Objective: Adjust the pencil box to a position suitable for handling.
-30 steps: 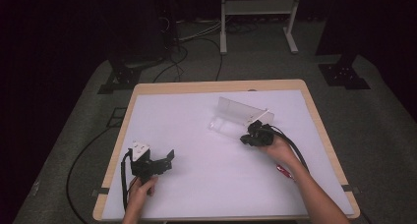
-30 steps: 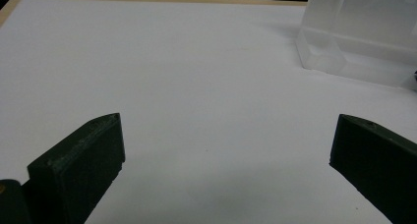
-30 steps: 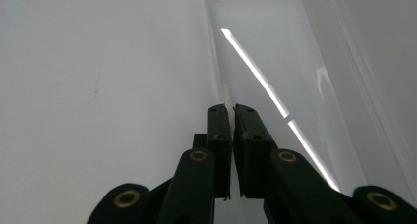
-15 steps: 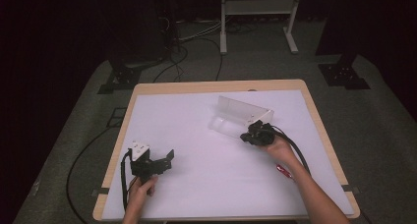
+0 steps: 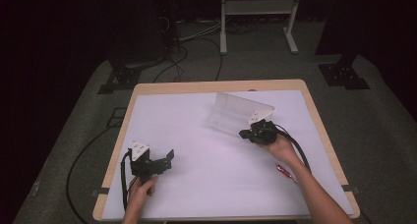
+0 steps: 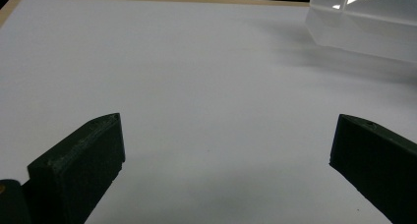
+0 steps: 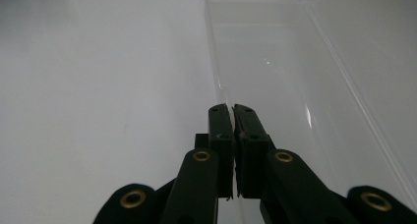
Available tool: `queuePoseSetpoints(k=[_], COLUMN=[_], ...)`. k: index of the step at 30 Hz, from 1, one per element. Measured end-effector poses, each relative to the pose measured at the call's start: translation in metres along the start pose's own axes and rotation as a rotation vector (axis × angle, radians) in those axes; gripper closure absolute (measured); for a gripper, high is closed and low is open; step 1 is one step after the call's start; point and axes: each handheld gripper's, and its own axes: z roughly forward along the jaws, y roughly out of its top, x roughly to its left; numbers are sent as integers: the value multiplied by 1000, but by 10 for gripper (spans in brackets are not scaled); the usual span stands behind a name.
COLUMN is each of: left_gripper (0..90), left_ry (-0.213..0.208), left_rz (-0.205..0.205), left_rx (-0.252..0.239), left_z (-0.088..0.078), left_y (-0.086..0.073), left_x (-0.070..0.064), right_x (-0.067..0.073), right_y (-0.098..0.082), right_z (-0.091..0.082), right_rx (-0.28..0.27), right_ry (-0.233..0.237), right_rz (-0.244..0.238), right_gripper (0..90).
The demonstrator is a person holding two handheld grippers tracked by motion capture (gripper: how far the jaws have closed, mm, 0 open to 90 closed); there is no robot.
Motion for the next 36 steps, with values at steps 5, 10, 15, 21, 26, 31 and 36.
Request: queuePoseSetpoints(k=[5, 10, 15, 21, 26, 31, 36], left_gripper=[0, 0, 0, 0, 0, 0, 0], left_ry=[1, 5, 7, 8, 10, 9, 10], left_rz=[2, -4, -10, -13, -17, -22, -23], left_rx=[0, -2, -3, -2, -3, -1, -3], left_z=[0, 0, 0, 0, 0, 0, 0], left_y=[0, 0, 0, 0, 0, 0, 0], left_x=[0, 0, 1, 1, 2, 2, 2], right_x=[12, 21, 27, 37, 45, 51, 56], right_y=[3, 0, -6, -18, -25, -27, -31], right_z=[-14, -23, -27, -33, -32, -30, -24], right_rx=[-18, -44, -43, -48, -45, -37, -41], right_ry=[24, 53, 69, 102, 125, 142, 169], right_rz=[-36, -51, -62, -71, -77, -90, -90], right_gripper=[870, 869, 869, 869, 870, 869, 869])
